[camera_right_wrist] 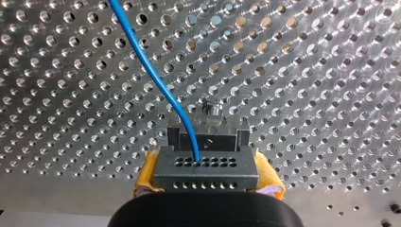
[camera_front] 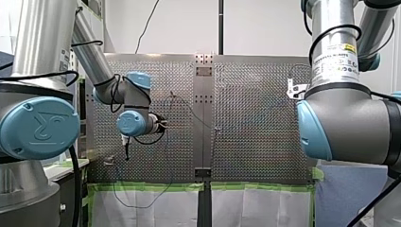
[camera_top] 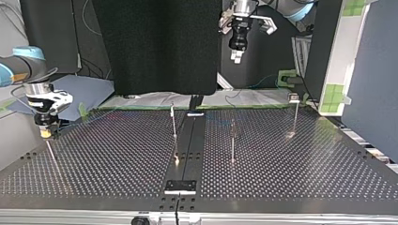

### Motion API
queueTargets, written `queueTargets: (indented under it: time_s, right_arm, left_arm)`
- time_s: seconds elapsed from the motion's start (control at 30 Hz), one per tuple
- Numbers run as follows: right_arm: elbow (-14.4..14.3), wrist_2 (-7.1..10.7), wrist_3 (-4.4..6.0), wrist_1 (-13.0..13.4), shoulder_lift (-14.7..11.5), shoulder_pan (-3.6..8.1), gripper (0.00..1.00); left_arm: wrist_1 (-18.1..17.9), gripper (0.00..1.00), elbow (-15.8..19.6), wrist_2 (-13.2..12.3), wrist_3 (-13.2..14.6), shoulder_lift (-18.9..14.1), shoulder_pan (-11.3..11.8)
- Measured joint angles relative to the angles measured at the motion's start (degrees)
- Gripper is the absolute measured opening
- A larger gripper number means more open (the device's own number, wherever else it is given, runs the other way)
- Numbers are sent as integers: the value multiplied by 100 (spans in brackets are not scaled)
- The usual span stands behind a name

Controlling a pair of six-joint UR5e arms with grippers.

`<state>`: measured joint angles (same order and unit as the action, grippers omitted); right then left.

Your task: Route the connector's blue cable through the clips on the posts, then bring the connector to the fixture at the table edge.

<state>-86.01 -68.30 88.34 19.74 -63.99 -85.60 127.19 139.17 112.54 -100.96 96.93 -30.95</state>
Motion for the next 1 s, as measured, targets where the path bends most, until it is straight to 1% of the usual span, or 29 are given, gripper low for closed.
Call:
queueTargets:
  time_s: [0.2,0.33,0.43,0.7,1.0]
  right_arm:
    - [48,59,14,-14,44,1,0]
    - [65,192,29,-11,85,1,0]
    - [73,249,25,-17,96,2,0]
    - [108,331,34,22,104,4,0]
    - [138,375,36,40,115,34,0]
  left_arm:
    - [0,100,-1,0,-1,-2,4]
    - [0,100,0,0,-2,0,7]
    - [0,100,0,0,-2,1,12]
    - [0,100,-1,0,0,1,19]
    - [6,100,1,8,3,-3,22]
